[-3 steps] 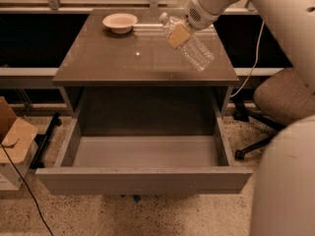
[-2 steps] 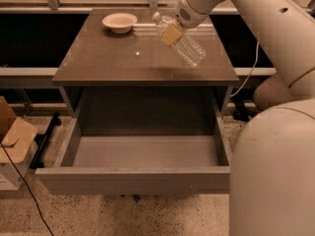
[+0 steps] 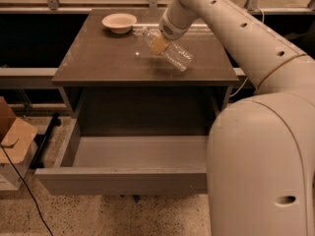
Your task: Pick water bottle from top drawer and place on counter
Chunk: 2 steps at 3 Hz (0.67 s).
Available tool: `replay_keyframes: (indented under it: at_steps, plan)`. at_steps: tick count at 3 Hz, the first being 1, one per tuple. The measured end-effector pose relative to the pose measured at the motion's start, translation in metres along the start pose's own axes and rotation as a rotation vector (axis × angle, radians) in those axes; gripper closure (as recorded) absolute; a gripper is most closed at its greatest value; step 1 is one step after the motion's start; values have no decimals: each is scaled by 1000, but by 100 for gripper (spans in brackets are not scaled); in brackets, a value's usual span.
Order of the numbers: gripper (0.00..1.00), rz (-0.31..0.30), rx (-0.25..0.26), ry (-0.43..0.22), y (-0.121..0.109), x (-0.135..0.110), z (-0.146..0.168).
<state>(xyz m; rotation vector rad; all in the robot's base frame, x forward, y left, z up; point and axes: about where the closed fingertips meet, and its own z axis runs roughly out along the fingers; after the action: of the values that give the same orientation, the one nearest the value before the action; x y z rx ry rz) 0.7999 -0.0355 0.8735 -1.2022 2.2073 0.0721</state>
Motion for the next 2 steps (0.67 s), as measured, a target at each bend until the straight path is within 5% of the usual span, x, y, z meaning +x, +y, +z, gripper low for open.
replay_keyframes:
  at_steps: [1,2]
  plan:
    - [84,2,-4,-18,-1,0,25]
    - [53,0,-9,-13,2,0,29]
